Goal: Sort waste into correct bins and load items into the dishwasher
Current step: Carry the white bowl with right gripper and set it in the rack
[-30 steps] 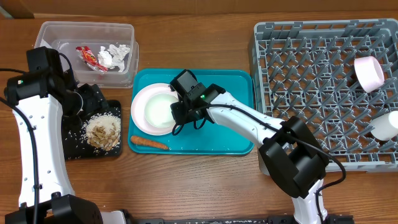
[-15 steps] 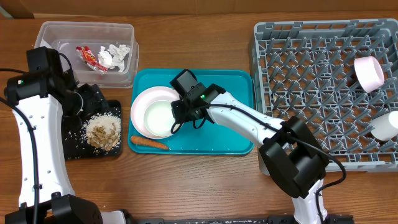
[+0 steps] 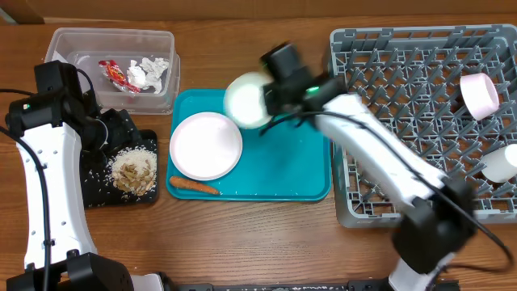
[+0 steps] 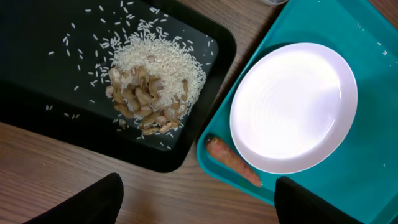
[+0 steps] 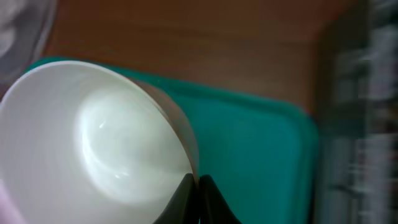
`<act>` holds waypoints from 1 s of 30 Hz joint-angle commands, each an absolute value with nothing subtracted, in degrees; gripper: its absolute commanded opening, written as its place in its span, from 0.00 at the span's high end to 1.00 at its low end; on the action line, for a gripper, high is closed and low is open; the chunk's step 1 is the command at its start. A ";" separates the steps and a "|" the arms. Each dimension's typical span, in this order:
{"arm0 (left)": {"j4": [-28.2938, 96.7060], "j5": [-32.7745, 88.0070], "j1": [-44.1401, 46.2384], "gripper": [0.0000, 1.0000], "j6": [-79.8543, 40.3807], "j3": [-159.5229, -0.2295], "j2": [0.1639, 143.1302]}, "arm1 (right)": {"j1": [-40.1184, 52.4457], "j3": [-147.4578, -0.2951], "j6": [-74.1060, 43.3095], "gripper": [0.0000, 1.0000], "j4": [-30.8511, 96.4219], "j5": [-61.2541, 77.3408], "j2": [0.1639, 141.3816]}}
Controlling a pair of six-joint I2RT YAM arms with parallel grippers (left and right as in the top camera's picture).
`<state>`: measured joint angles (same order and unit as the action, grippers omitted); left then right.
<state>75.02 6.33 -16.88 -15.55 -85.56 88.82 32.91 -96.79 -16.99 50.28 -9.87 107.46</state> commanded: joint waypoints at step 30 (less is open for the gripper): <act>74.39 5.82 -16.80 0.20 -16.32 -86.41 87.64 | 0.86 -95.39 -13.69 0.96 57.63 -67.31 110.37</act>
